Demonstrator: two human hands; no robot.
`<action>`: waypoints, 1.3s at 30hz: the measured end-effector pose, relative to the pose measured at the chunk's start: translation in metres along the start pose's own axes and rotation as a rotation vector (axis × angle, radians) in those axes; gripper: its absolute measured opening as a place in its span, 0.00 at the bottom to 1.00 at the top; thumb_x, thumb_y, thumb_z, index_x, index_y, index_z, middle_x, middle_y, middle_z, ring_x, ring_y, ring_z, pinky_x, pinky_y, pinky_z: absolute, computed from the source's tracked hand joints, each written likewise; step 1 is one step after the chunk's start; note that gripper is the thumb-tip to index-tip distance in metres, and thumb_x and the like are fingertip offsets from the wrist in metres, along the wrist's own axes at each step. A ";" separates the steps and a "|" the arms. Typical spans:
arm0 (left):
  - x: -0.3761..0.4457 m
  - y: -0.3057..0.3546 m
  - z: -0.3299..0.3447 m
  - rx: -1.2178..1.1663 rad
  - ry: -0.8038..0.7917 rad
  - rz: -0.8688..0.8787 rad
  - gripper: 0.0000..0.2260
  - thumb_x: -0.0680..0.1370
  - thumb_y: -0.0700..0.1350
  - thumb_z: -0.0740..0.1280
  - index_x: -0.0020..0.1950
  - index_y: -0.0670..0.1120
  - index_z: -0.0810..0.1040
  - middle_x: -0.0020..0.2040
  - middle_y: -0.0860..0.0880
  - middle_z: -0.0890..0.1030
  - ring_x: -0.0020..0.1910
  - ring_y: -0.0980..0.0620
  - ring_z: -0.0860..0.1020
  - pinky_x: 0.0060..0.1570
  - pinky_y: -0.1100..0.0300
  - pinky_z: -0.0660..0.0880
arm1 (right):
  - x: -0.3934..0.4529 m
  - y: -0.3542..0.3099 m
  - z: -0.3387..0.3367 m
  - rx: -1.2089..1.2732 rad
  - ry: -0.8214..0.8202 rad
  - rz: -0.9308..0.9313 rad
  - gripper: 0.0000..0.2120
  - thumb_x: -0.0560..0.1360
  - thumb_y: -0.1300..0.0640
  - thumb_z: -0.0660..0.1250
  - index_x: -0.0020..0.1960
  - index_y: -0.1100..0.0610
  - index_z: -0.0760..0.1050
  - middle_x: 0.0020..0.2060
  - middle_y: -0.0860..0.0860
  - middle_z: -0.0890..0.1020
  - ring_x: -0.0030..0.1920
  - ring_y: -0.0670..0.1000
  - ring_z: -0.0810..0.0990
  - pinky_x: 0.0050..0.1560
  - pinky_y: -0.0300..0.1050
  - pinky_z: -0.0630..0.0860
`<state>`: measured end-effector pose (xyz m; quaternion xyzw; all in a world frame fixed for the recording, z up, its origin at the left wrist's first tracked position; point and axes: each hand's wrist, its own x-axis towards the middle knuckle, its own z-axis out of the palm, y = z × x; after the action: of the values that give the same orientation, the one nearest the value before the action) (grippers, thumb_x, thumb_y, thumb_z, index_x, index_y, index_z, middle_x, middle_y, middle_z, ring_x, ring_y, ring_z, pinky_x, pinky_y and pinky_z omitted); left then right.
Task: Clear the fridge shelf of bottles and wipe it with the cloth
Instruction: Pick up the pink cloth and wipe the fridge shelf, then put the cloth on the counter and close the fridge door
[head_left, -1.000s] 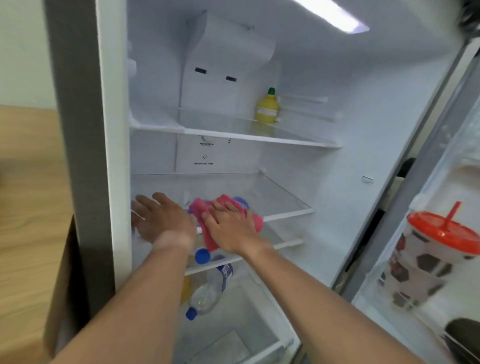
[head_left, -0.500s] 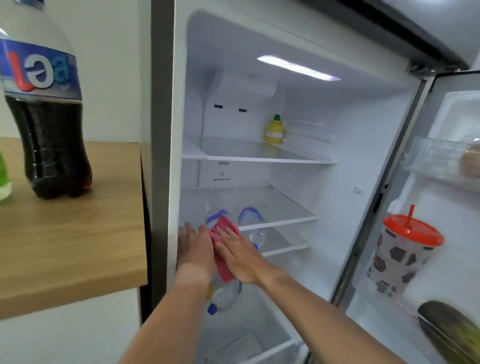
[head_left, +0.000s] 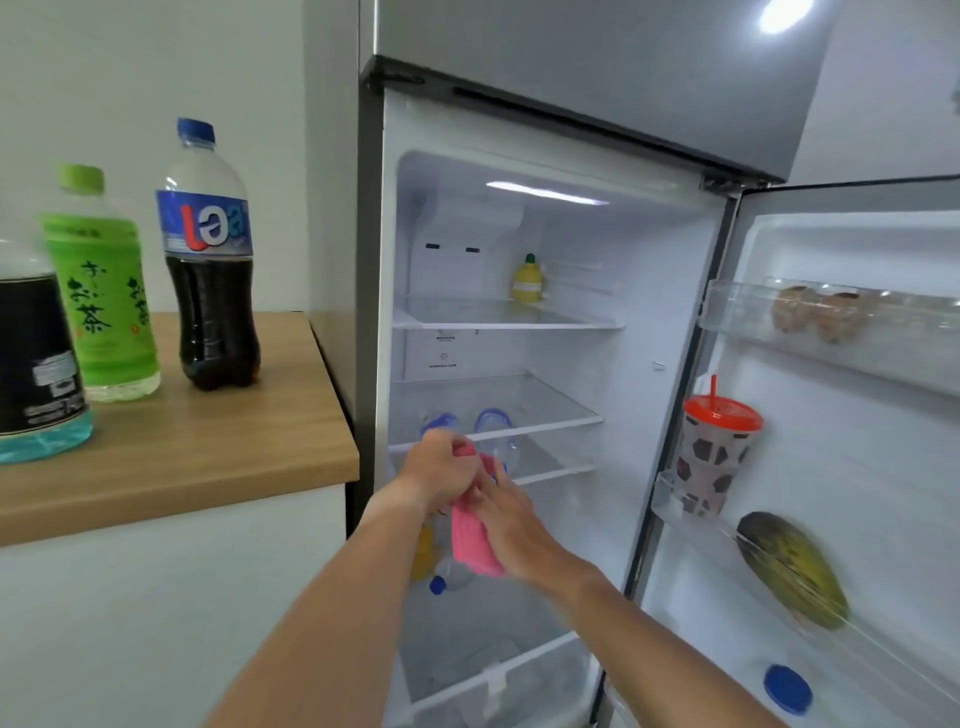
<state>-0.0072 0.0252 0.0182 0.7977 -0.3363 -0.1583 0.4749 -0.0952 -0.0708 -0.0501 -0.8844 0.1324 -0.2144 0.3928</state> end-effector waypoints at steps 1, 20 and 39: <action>-0.007 0.004 -0.004 0.015 0.038 0.027 0.10 0.77 0.37 0.62 0.49 0.41 0.83 0.44 0.45 0.82 0.46 0.43 0.80 0.48 0.54 0.78 | -0.004 -0.006 -0.005 0.009 0.015 0.004 0.25 0.79 0.40 0.49 0.76 0.33 0.57 0.73 0.50 0.68 0.72 0.54 0.68 0.72 0.58 0.67; -0.084 0.021 -0.216 0.150 -0.032 0.022 0.07 0.76 0.44 0.74 0.37 0.49 0.83 0.32 0.52 0.82 0.28 0.56 0.79 0.26 0.62 0.74 | 0.014 -0.146 -0.039 0.126 -0.126 0.045 0.11 0.79 0.56 0.68 0.51 0.65 0.80 0.43 0.59 0.86 0.41 0.53 0.86 0.46 0.51 0.82; -0.044 -0.062 -0.259 0.568 0.292 0.001 0.04 0.79 0.41 0.69 0.50 0.43 0.83 0.51 0.42 0.83 0.52 0.42 0.81 0.57 0.48 0.79 | 0.107 -0.193 0.069 -0.400 -0.001 -0.117 0.06 0.81 0.60 0.64 0.46 0.61 0.76 0.44 0.55 0.78 0.42 0.53 0.78 0.43 0.50 0.77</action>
<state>0.1328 0.2435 0.0911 0.9126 -0.2957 0.0583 0.2764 0.0447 0.0571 0.0831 -0.9511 0.1206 -0.2061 0.1962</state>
